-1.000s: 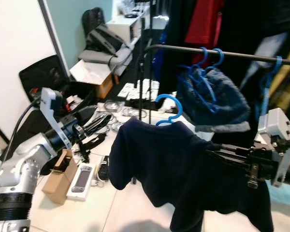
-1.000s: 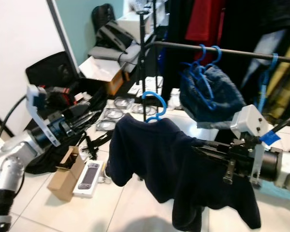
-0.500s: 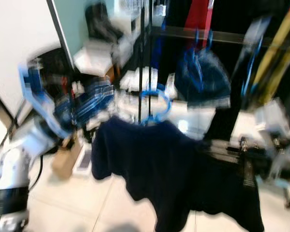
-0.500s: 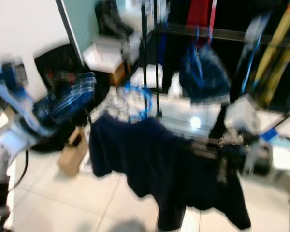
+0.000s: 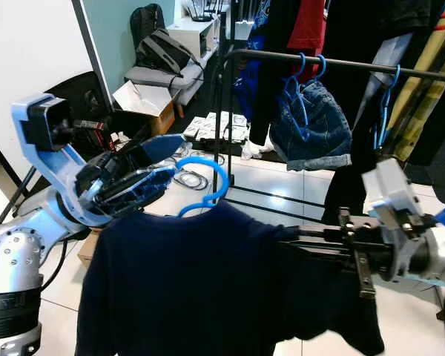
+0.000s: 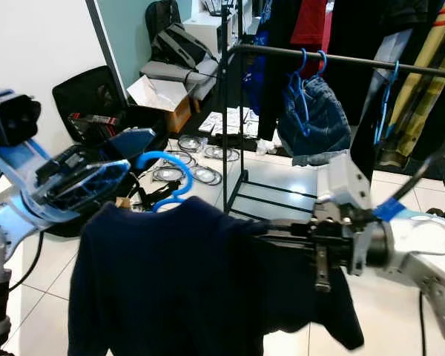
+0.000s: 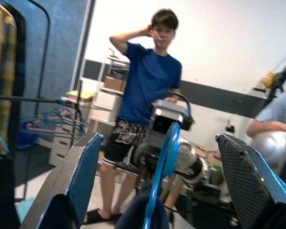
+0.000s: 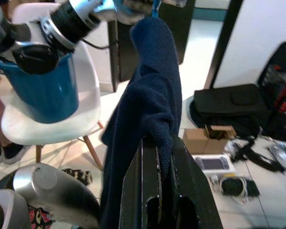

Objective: Hang hanger

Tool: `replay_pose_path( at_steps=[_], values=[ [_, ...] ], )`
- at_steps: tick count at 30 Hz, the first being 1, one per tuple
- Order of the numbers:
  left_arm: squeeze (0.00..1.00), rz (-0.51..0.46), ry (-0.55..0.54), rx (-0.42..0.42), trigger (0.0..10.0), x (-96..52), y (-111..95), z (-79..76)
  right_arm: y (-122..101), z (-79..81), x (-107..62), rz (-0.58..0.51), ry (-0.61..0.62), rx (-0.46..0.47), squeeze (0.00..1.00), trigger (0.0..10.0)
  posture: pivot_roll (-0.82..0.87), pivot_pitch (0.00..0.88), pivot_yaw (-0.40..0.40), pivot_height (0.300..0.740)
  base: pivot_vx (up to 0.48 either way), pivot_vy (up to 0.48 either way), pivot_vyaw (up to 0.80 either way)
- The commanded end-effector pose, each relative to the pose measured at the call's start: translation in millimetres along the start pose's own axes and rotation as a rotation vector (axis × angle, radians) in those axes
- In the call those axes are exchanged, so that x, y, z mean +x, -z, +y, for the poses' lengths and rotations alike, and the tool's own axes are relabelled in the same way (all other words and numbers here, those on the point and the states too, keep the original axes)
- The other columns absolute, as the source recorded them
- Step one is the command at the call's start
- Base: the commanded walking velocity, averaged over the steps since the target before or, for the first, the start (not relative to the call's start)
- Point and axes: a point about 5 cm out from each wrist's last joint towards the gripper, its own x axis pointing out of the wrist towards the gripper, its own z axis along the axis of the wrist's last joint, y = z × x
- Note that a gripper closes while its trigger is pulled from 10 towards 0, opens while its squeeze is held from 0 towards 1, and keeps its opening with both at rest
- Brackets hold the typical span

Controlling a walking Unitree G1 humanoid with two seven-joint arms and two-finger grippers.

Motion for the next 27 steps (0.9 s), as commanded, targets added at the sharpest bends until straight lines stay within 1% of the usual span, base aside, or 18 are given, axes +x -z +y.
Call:
replay_pose_path(
  at_steps=[1,8,10,14,22,23,25,26,27],
  values=[
    [0.00,0.021,0.046,-0.004,10.0,4.2,1.6,-5.9,-4.0,1.6,3.5,-0.019,-0.027,-0.016,0.00,0.0,-0.08,0.000,0.027,0.740,0.000,0.000,0.00],
    [0.00,0.038,0.073,-0.012,10.0,9.3,3.7,-8.6,-2.7,1.3,7.3,-0.017,-0.035,-0.015,0.00,0.0,-0.08,0.000,0.027,0.740,0.000,0.000,0.00],
    [0.00,0.045,0.089,-0.008,10.0,14.0,5.5,-9.8,-1.4,1.0,10.7,-0.015,-0.038,-0.011,0.00,0.0,-0.08,0.000,0.027,0.740,0.000,0.000,0.00],
    [0.00,0.044,0.098,-0.010,10.0,15.6,6.2,-10.0,0.2,0.5,12.2,-0.008,-0.037,-0.007,0.00,0.0,-0.08,0.000,0.026,0.740,0.000,0.000,0.00],
    [0.00,0.060,0.079,0.017,10.0,18.8,6.5,-6.8,1.7,0.3,11.6,0.005,-0.034,-0.001,0.00,0.0,-0.08,0.002,0.026,0.740,0.000,0.000,0.00],
    [0.00,0.061,0.082,0.020,9.8,19.1,6.2,-7.0,1.5,0.2,11.2,0.005,-0.031,-0.002,0.00,0.0,-0.08,0.003,0.028,0.740,0.000,0.000,0.00],
    [0.00,0.063,0.085,0.022,9.8,19.3,6.1,-7.2,1.5,0.0,10.9,0.006,-0.030,-0.002,0.00,0.0,-0.08,0.003,0.028,0.740,0.000,0.000,0.00],
    [0.00,0.066,0.090,0.028,2.9,19.4,5.9,-7.7,1.5,-0.1,10.6,0.008,-0.029,-0.002,0.00,0.0,-0.08,0.003,0.028,0.740,0.000,0.000,0.00],
    [0.00,0.068,0.092,0.029,0.0,19.4,5.8,-7.8,1.6,-0.1,10.4,0.009,-0.029,-0.002,0.00,0.0,-0.08,0.003,0.028,0.740,0.000,0.000,0.00]
  ],
)
